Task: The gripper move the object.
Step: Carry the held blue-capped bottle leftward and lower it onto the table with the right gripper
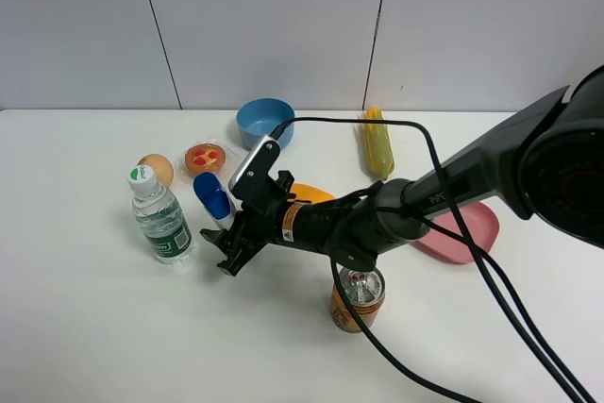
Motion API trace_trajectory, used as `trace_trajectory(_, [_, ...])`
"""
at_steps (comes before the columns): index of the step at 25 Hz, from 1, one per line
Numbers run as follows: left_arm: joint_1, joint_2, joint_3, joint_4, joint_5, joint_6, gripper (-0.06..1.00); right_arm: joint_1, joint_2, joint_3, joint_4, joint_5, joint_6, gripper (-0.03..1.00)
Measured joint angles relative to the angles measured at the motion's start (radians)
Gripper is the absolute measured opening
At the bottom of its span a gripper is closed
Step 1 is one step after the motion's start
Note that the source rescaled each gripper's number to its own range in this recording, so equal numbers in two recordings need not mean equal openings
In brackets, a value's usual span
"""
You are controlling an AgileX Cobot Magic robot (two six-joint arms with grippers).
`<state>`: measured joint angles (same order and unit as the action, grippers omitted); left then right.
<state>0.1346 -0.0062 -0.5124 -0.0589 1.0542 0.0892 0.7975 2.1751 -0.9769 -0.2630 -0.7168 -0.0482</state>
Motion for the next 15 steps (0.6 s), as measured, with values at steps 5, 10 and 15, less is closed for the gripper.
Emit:
trace_trajectory(5, [0.000,0.000,0.000,0.000,0.000,0.000,1.00,0.000,0.000,0.000,0.000,0.000,0.000,0.57])
trace_trajectory(10, [0.000,0.000,0.000,0.000,0.000,0.000,1.00,0.000,-0.025,0.000,-0.001,0.000,0.000,0.57])
trace_trajectory(15, [0.000,0.000,0.000,0.000,0.000,0.000,1.00,0.000,-0.051,0.000,-0.007,0.001,0.004,0.58])
